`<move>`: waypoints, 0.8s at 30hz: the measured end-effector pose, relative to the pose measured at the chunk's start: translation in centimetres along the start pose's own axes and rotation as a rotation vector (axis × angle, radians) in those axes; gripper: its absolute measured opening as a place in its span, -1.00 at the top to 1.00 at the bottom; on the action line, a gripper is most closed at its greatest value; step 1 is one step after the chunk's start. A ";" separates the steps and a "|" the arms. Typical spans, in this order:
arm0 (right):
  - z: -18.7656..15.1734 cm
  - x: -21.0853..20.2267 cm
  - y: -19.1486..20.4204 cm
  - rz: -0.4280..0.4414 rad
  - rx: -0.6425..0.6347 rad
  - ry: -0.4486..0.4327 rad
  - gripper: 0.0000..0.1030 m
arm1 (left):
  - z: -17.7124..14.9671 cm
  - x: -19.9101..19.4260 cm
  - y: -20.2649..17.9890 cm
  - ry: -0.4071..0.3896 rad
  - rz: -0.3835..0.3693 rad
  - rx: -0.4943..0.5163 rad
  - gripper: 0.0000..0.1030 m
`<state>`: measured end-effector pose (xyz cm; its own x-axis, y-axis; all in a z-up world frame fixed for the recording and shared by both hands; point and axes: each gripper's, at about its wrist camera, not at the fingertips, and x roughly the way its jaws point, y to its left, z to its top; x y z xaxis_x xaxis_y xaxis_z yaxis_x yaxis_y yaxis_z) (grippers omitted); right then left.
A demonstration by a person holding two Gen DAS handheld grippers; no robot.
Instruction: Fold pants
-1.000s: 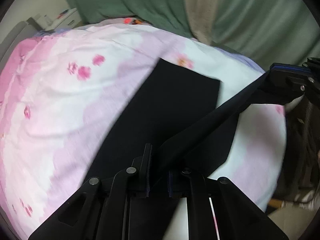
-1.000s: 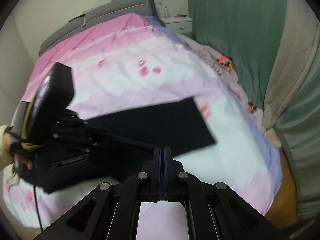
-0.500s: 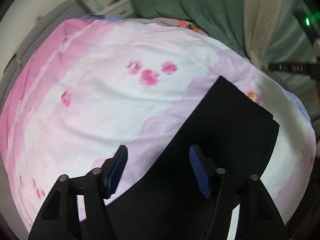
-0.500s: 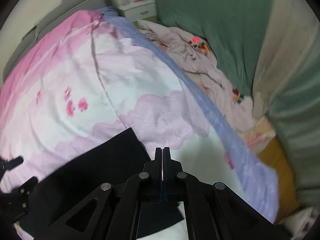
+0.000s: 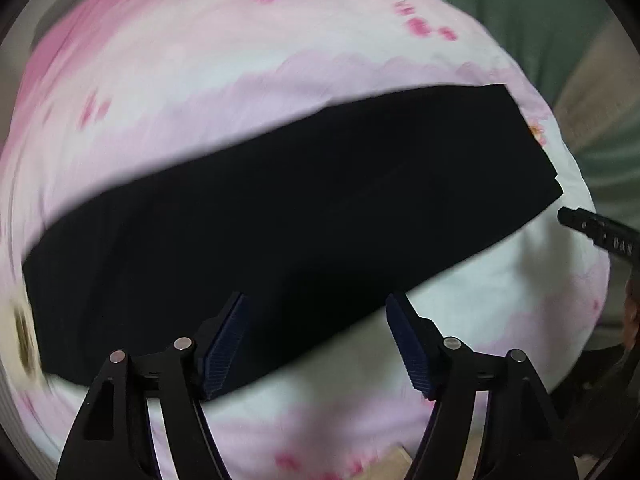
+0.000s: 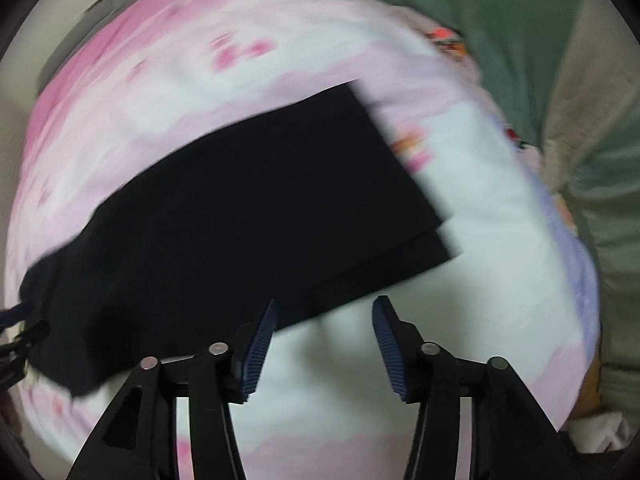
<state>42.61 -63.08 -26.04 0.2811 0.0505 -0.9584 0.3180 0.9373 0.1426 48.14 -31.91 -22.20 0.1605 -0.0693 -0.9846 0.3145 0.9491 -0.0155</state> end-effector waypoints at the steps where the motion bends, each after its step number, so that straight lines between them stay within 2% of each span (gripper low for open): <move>1: -0.8 -0.4 1.6 0.016 -0.031 0.007 -0.13 | -1.2 -0.3 0.7 0.010 -0.005 -0.030 -0.45; 3: -2.2 -1.3 4.6 0.043 -0.089 0.008 -0.18 | -4.2 -1.3 2.8 0.026 -0.009 -0.100 -0.52; 6: -4.4 -2.6 10.4 0.116 -0.211 0.013 -0.21 | -7.9 -3.0 6.2 0.019 0.023 -0.195 -0.57; 10: -7.6 -3.7 17.7 0.224 -0.372 0.037 -0.21 | -13.1 -5.4 11.8 -0.036 0.074 -0.321 -0.59; 16: -12.0 -5.4 26.8 0.273 -0.499 0.028 -0.21 | -19.9 -8.0 21.3 -0.136 0.095 -0.467 -0.60; 20: -14.8 -6.4 31.9 0.272 -0.507 0.009 -0.21 | -22.8 -9.8 27.4 -0.210 0.086 -0.442 -0.60; 24: -16.9 -6.8 36.6 0.264 -0.472 -0.007 -0.21 | -24.3 -10.9 32.6 -0.272 0.055 -0.320 -0.59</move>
<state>36.97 -23.30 -18.47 0.3026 0.3041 -0.9033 -0.2050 0.9463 0.2499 33.92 7.20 -16.17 0.4239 -0.0536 -0.9041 -0.0006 0.9982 -0.0595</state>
